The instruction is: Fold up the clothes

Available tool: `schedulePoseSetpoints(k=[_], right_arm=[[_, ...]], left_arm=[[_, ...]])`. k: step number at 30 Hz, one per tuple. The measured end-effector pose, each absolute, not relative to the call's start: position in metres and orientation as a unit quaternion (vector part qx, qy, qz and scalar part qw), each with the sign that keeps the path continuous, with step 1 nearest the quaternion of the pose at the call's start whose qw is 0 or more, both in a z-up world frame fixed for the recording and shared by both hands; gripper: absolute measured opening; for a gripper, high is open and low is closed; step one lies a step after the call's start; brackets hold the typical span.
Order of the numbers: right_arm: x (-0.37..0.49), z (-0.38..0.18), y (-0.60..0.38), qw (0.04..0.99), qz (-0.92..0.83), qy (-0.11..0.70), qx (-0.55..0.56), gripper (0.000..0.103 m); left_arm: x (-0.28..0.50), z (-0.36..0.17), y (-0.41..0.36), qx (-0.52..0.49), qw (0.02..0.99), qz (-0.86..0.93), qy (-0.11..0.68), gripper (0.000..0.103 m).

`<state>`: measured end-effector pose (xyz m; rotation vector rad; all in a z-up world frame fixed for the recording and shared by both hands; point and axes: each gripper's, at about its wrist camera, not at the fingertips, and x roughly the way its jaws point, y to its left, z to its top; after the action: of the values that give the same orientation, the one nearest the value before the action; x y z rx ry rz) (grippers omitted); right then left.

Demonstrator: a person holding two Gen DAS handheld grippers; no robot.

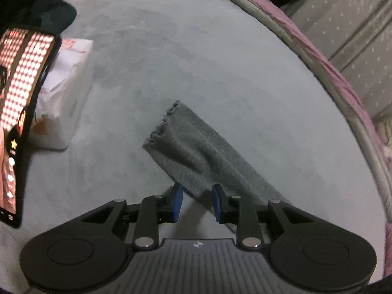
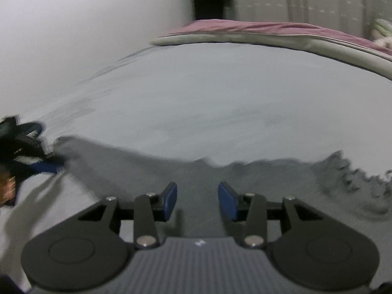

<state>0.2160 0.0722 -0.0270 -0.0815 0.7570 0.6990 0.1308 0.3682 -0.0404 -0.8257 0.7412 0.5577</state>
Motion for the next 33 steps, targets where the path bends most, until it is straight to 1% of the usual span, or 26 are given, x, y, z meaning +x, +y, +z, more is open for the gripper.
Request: schedulePoseSetpoints(k=[4, 8, 12, 18, 19, 24, 26, 27, 30, 33], right_arm=[[0.177, -0.023, 0.093, 0.849, 0.389, 0.351, -0.075, 0.038], [0.160, -0.024, 0.115, 0.833, 0.413, 0.349, -0.119, 0.036], [0.162, -0.036, 0.126, 0.835, 0.386, 0.359, -0.155, 0.035], [0.173, -0.048, 0.129, 0.843, 0.362, 0.364, -0.159, 0.033], [0.174, -0.050, 0.128, 0.843, 0.361, 0.364, -0.160, 0.030], [0.180, -0.049, 0.122, 0.845, 0.353, 0.370, -0.155, 0.010], [0.182, -0.046, 0.119, 0.843, 0.358, 0.375, -0.145, 0.009], [0.182, -0.045, 0.117, 0.842, 0.360, 0.375, -0.143, 0.008], [0.182, -0.039, 0.112, 0.839, 0.371, 0.374, -0.138, 0.008], [0.183, -0.034, 0.104, 0.837, 0.382, 0.374, -0.120, 0.008]], left_arm=[[0.130, -0.043, 0.367, -0.397, 0.814, 0.270, 0.327, 0.023], [0.130, -0.044, 0.363, -0.394, 0.816, 0.281, 0.317, 0.023], [0.129, -0.045, 0.368, -0.403, 0.811, 0.280, 0.317, 0.023], [0.130, -0.047, 0.373, -0.417, 0.805, 0.275, 0.319, 0.023], [0.132, -0.048, 0.372, -0.414, 0.806, 0.275, 0.321, 0.023], [0.134, -0.050, 0.368, -0.404, 0.812, 0.278, 0.318, 0.023], [0.134, -0.052, 0.364, -0.386, 0.818, 0.285, 0.316, 0.015], [0.135, -0.053, 0.362, -0.373, 0.822, 0.292, 0.316, 0.007], [0.134, -0.055, 0.357, -0.354, 0.827, 0.309, 0.307, 0.003], [0.132, -0.048, 0.359, -0.358, 0.828, 0.318, 0.293, 0.003]])
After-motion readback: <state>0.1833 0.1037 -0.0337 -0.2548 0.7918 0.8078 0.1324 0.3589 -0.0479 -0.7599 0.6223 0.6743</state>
